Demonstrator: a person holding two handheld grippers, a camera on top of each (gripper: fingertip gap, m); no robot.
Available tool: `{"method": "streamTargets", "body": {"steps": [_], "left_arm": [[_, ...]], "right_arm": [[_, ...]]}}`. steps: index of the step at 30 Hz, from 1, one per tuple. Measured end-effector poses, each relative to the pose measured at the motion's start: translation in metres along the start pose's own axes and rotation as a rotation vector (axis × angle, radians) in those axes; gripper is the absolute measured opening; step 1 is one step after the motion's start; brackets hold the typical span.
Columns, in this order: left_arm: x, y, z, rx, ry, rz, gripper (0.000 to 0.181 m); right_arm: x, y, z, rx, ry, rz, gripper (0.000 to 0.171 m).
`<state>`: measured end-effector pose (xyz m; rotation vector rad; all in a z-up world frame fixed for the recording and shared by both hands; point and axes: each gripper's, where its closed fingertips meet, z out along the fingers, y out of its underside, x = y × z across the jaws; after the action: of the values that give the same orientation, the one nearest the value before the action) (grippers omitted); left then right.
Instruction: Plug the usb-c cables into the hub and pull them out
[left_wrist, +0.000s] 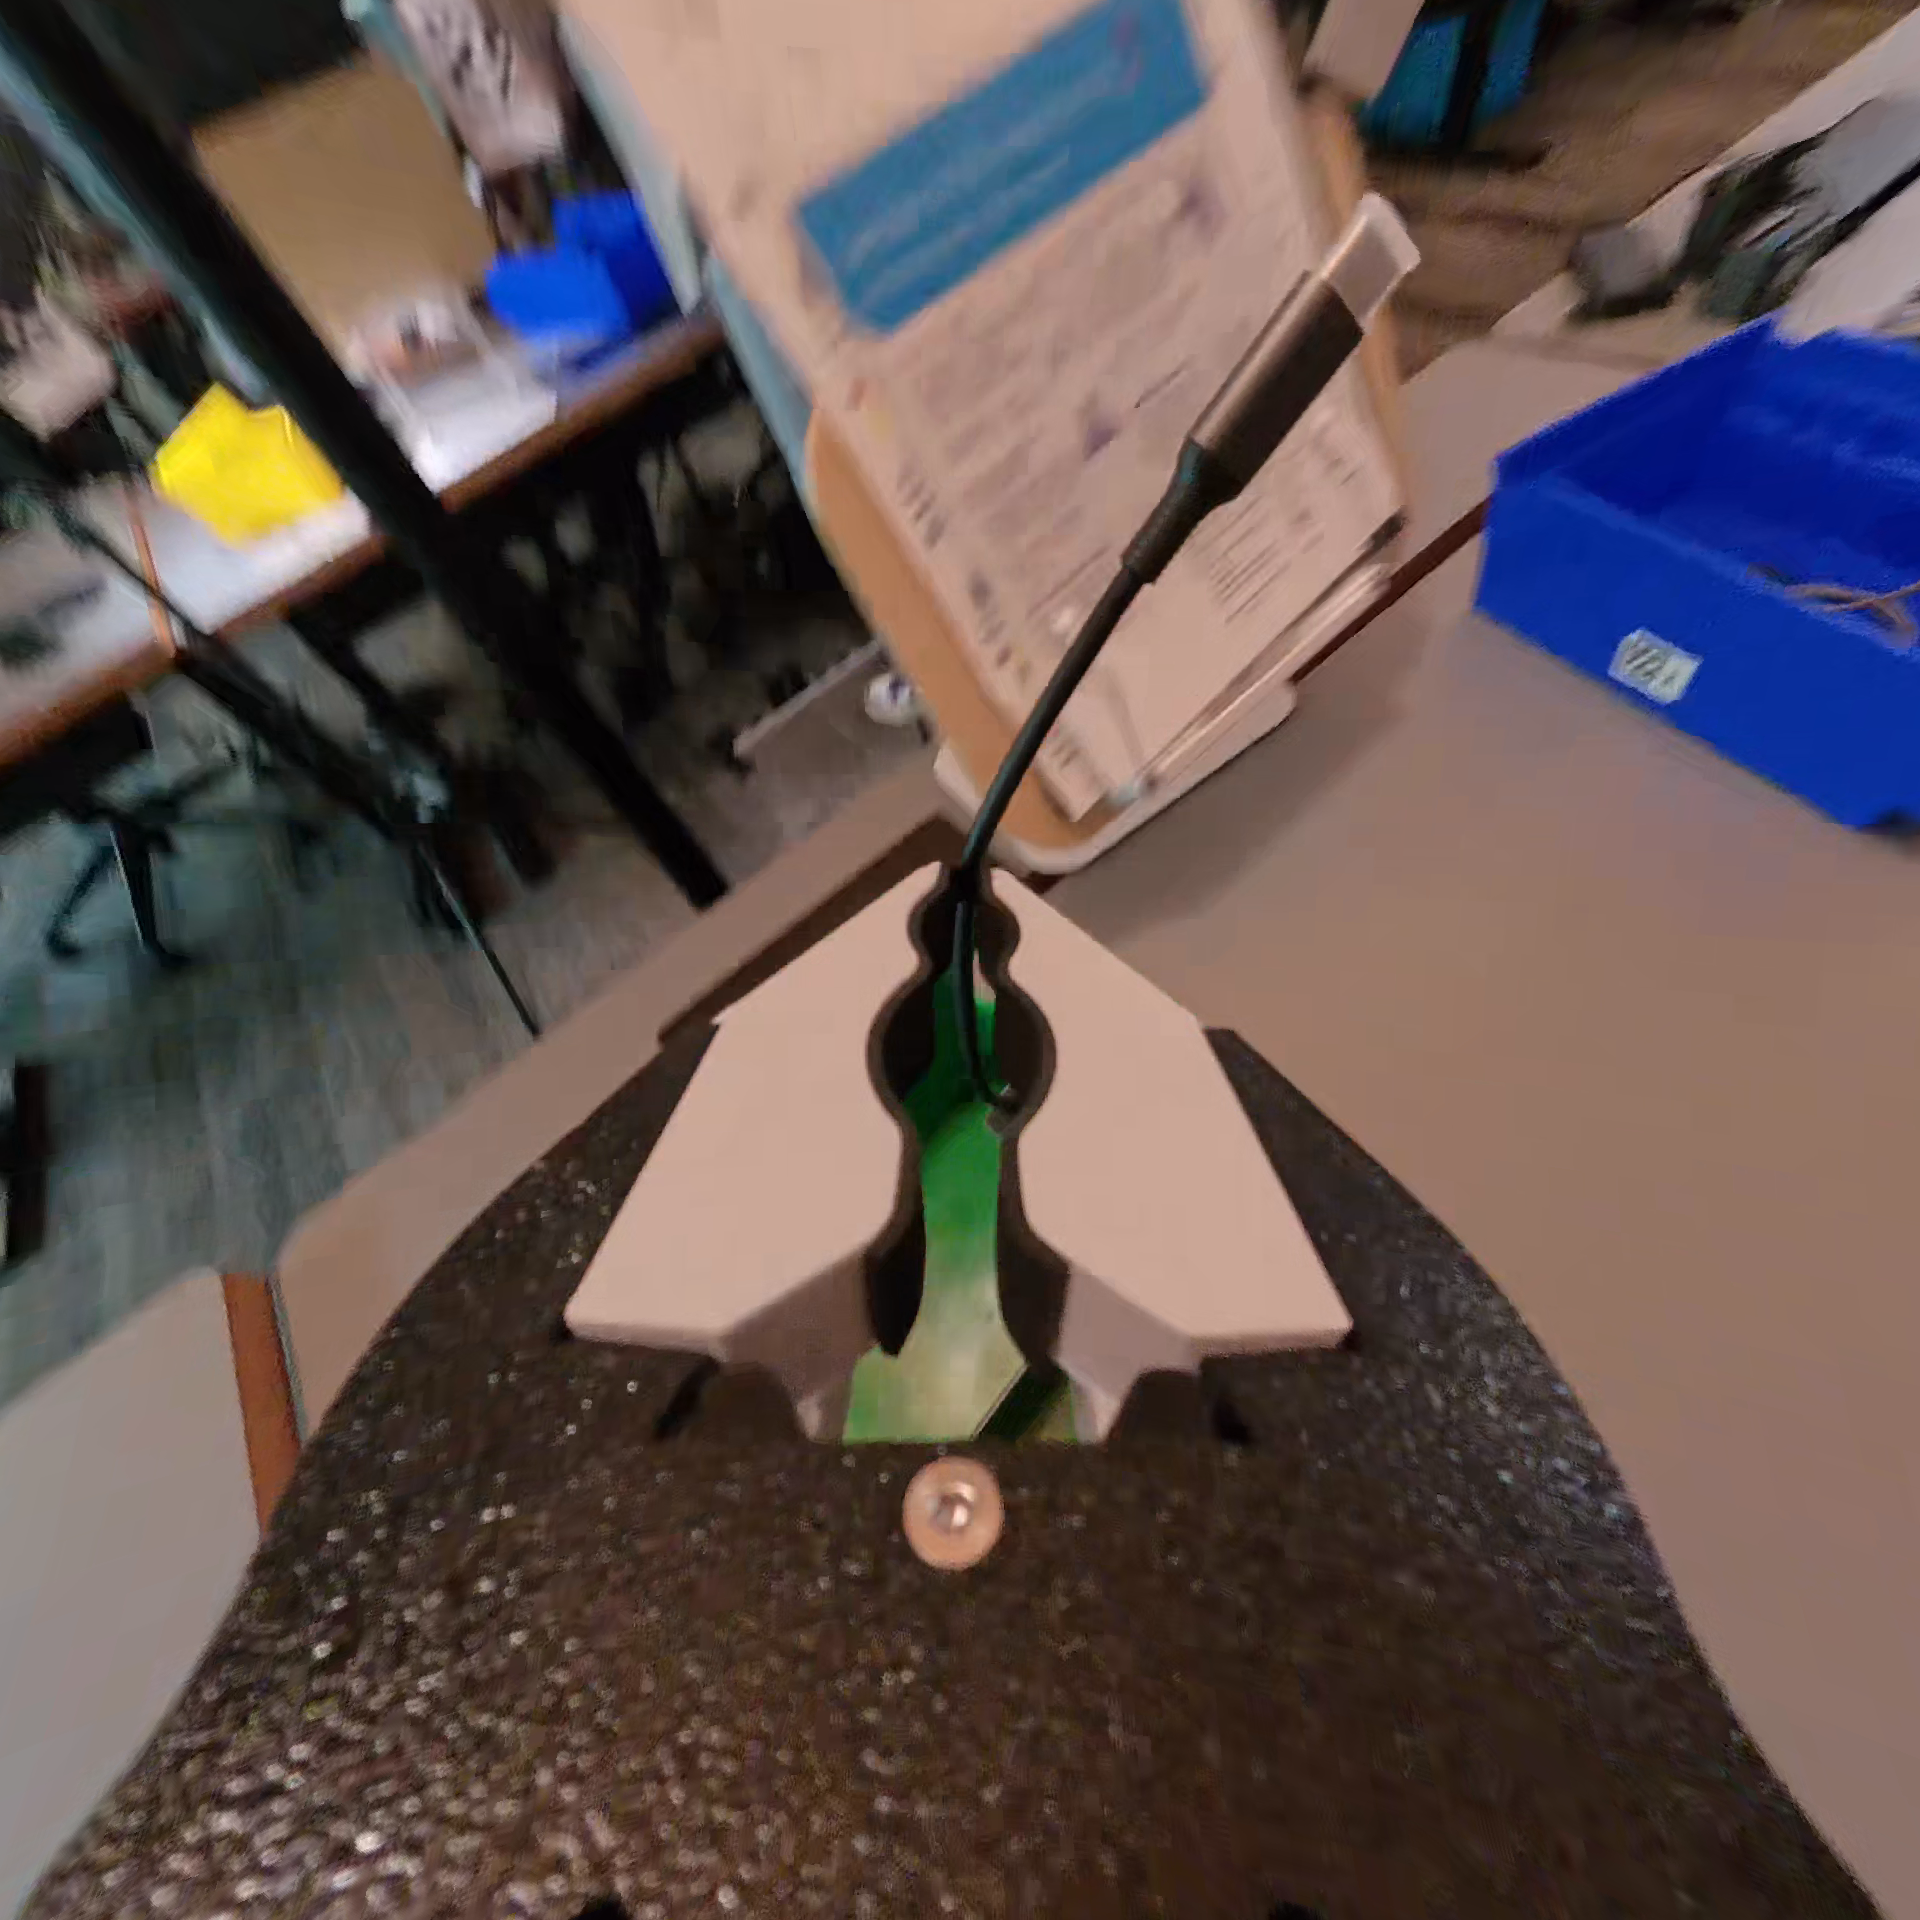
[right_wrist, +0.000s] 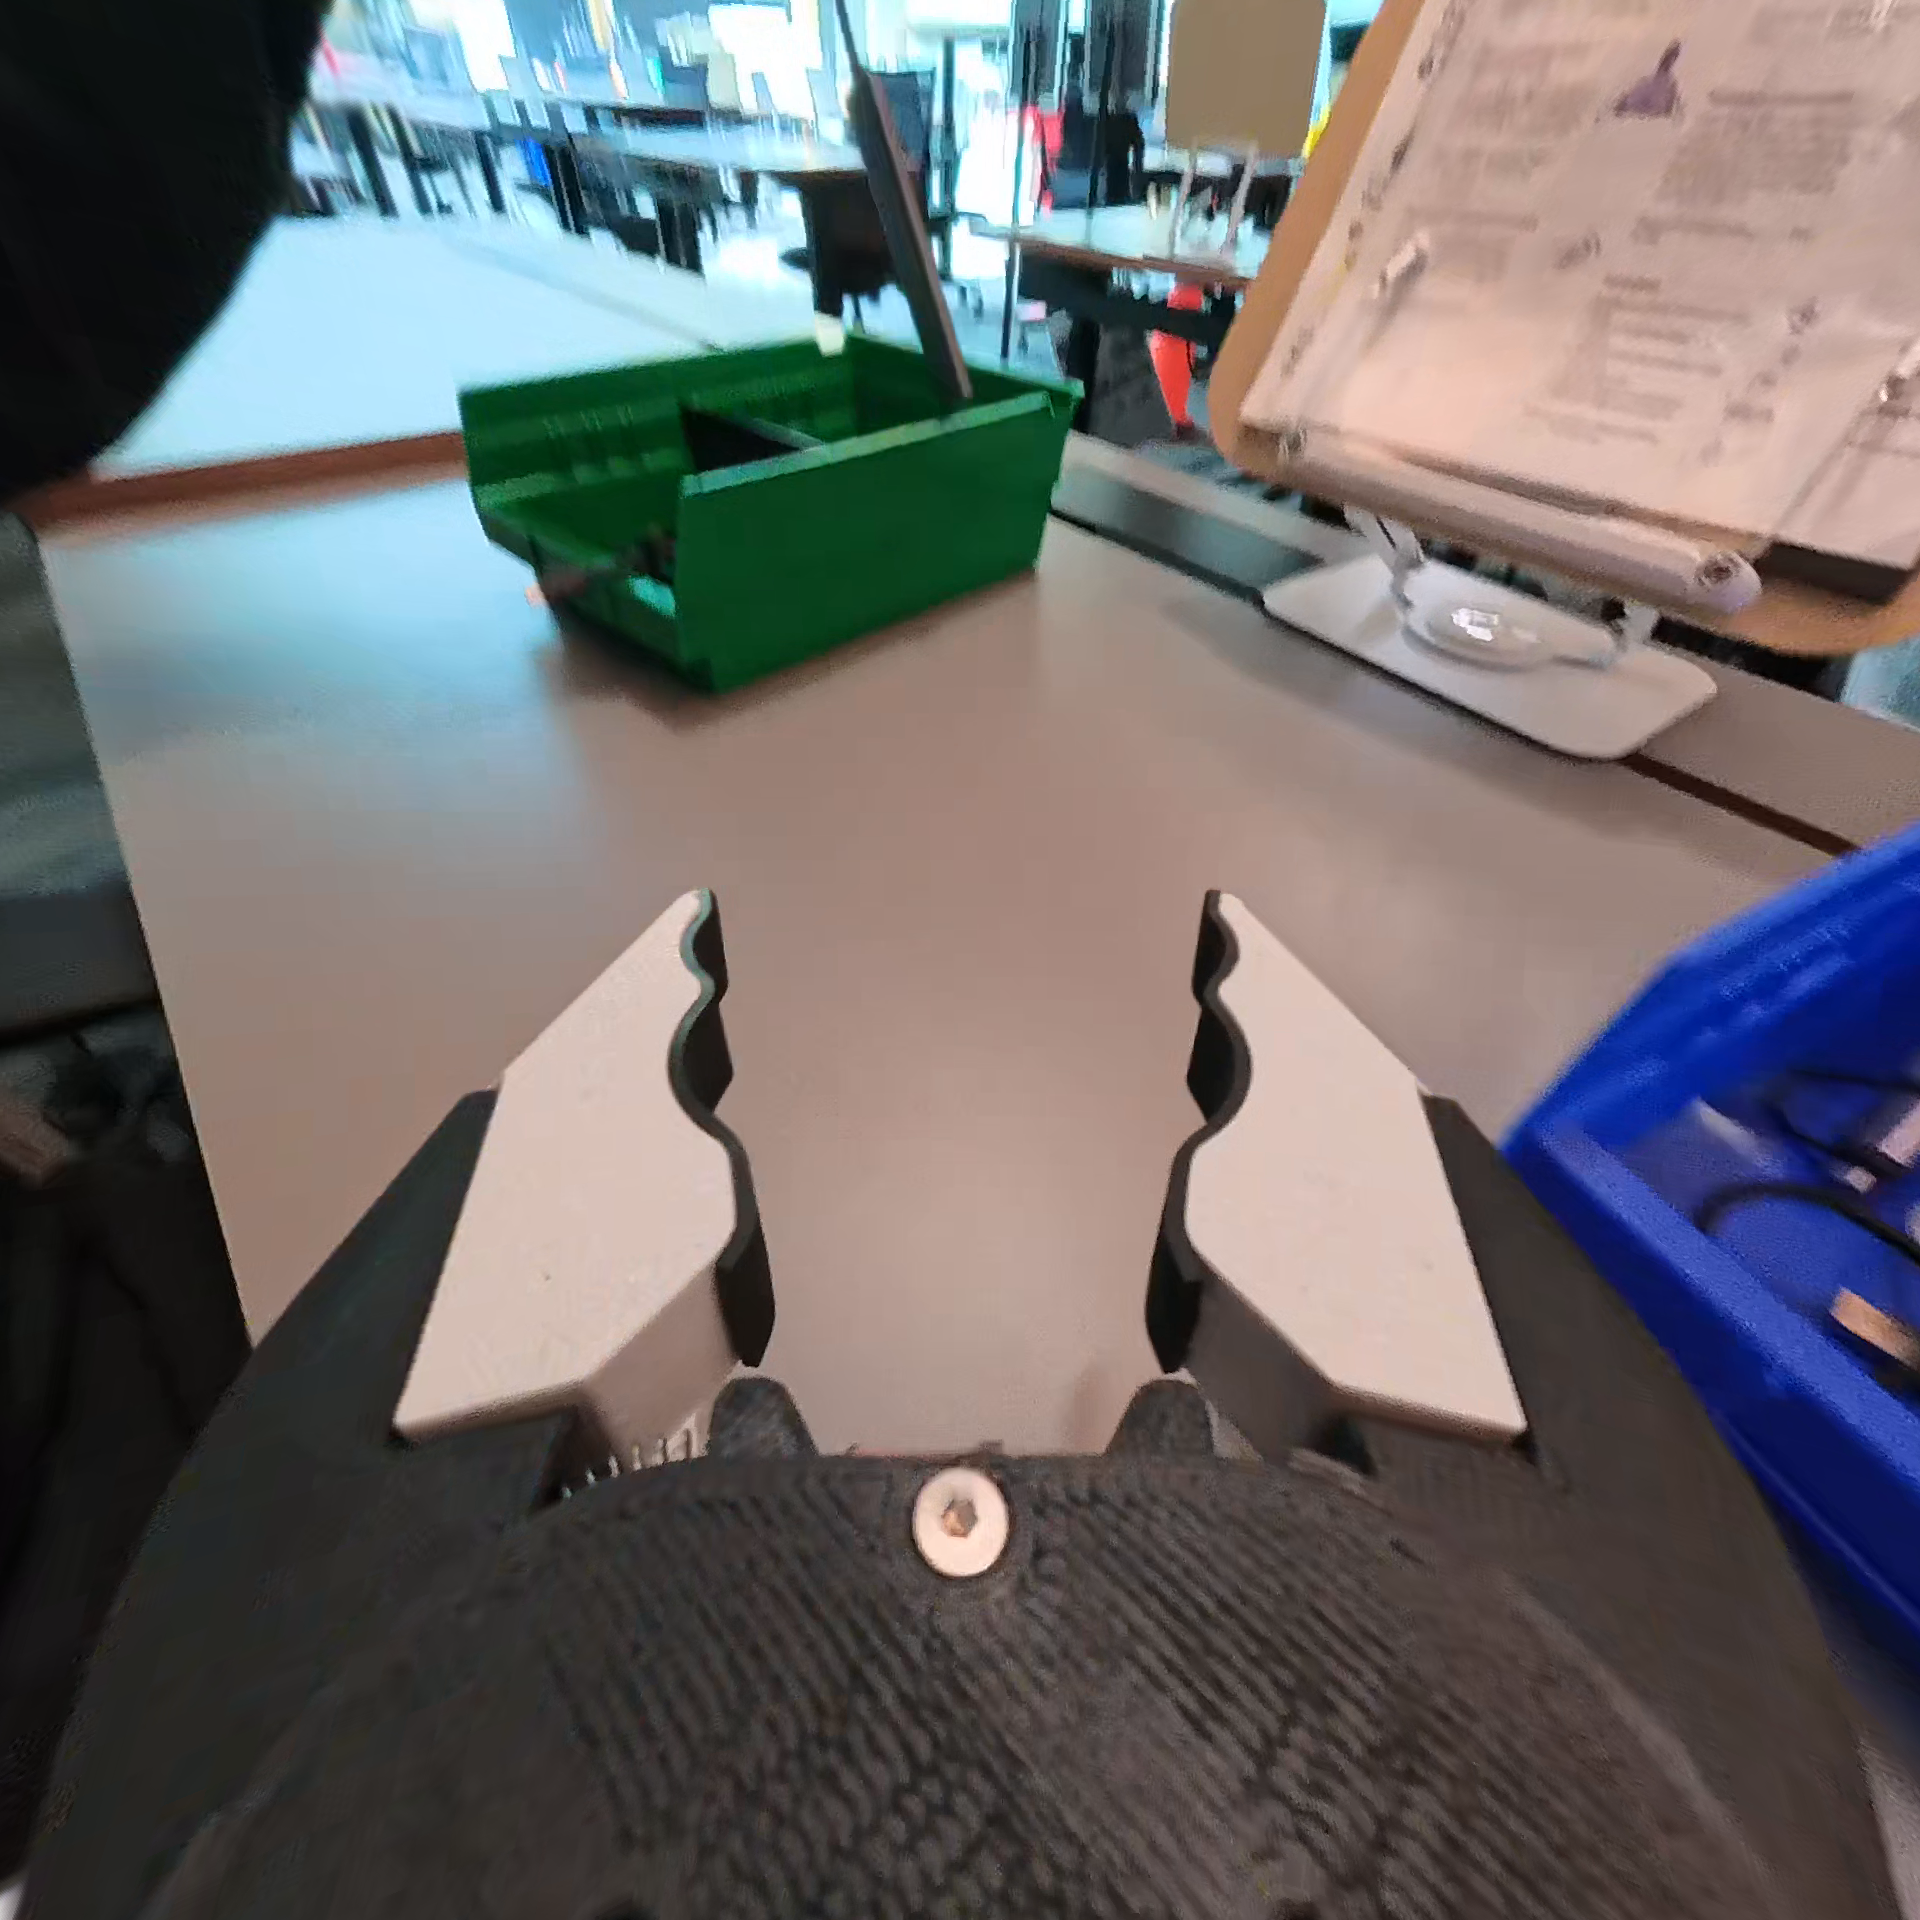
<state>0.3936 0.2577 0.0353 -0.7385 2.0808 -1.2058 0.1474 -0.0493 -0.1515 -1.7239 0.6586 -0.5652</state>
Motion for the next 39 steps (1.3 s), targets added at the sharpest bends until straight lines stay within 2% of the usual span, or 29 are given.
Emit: {"method": "streamTargets", "body": {"steps": [1, 3, 5, 9, 11, 12, 15, 16, 17, 18, 20, 21, 22, 23, 24, 27, 28, 29, 30, 31, 32, 35, 39], "left_arm": [[0.015, -0.017, -0.01, 0.044, 0.013, 0.037, 0.0], [0.045, -0.046, -0.026, 0.12, 0.028, 0.095, 0.001], [0.084, -0.063, -0.036, 0.156, 0.134, 0.113, 0.001], [0.162, -0.067, -0.039, 0.154, 0.344, 0.077, 0.001], [0.199, -0.064, -0.04, 0.165, 0.418, 0.097, 0.001], [0.219, -0.063, -0.043, 0.185, 0.456, 0.125, 0.001], [0.269, -0.059, -0.051, 0.269, 0.543, 0.241, 0.0], [0.281, -0.057, -0.053, 0.288, 0.553, 0.267, 0.0], [0.291, -0.055, -0.053, 0.294, 0.563, 0.274, 0.0], [0.3, -0.052, -0.052, 0.284, 0.574, 0.274, 0.0], [0.314, -0.048, -0.049, 0.273, 0.569, 0.273, 0.0], [0.322, -0.046, -0.049, 0.267, 0.576, 0.281, 0.0], [0.329, -0.044, -0.048, 0.259, 0.577, 0.289, 0.0], [0.333, -0.045, -0.046, 0.257, 0.558, 0.299, 0.001], [0.337, -0.044, -0.045, 0.25, 0.538, 0.325, 0.0], [0.345, -0.043, -0.041, 0.249, 0.494, 0.352, 0.002], [0.347, -0.045, -0.041, 0.279, 0.491, 0.326, 0.014], [0.347, -0.047, -0.042, 0.305, 0.479, 0.288, 0.05], [0.344, -0.046, -0.042, 0.321, 0.469, 0.234, 0.076], [0.345, -0.042, -0.044, 0.334, 0.487, 0.175, 0.086], [0.349, -0.035, -0.048, 0.354, 0.54, 0.121, 0.085], [0.369, 0.007, -0.047, 0.379, 0.663, 0.045, 0.059], [0.399, 0.058, -0.025, 0.314, 0.609, 0.096, 0.05]], "right_arm": [[-0.004, -0.01, 0.008, 0.044, -0.008, 0.025, 0.092], [-0.013, -0.028, 0.024, 0.124, -0.027, 0.078, 0.092], [-0.015, -0.047, 0.036, 0.192, 0.045, 0.063, 0.091], [-0.033, -0.081, 0.043, 0.297, 0.262, -0.31, 0.094], [-0.05, -0.084, 0.051, 0.277, 0.275, -0.472, 0.094], [-0.057, -0.081, 0.055, 0.263, 0.243, -0.467, 0.095], [-0.079, -0.075, 0.058, 0.285, 0.016, -0.209, 0.096], [-0.081, -0.072, 0.057, 0.278, -0.033, -0.143, 0.086], [-0.079, -0.07, 0.056, 0.271, -0.033, -0.121, 0.077], [-0.073, -0.069, 0.054, 0.277, 0.001, -0.121, 0.076], [-0.069, -0.062, 0.056, 0.237, 0.023, -0.131, 0.047], [-0.065, -0.056, 0.059, 0.205, 0.033, -0.125, 0.048], [-0.063, -0.052, 0.062, 0.185, 0.039, -0.125, 0.036], [-0.06, -0.049, 0.063, 0.17, 0.059, -0.129, 0.01], [-0.056, -0.047, 0.064, 0.166, 0.089, -0.13, 0.009], [-0.059, -0.05, 0.064, 0.244, 0.02, -0.027, 0.008], [-0.058, -0.055, 0.06, 0.307, -0.001, 0.032, 0.008], [-0.059, -0.062, 0.054, 0.38, -0.054, 0.088, 0.008], [-0.06, -0.071, 0.045, 0.474, -0.115, 0.148, 0.008], [-0.055, -0.08, 0.034, 0.56, -0.143, 0.227, 0.008], [-0.047, -0.086, 0.024, 0.631, -0.158, 0.303, 0.008], [-0.036, -0.098, 0.0, 0.786, -0.249, 0.469, 0.008], [-0.044, -0.109, -0.011, 0.897, -0.358, 0.521, 0.008]]}}
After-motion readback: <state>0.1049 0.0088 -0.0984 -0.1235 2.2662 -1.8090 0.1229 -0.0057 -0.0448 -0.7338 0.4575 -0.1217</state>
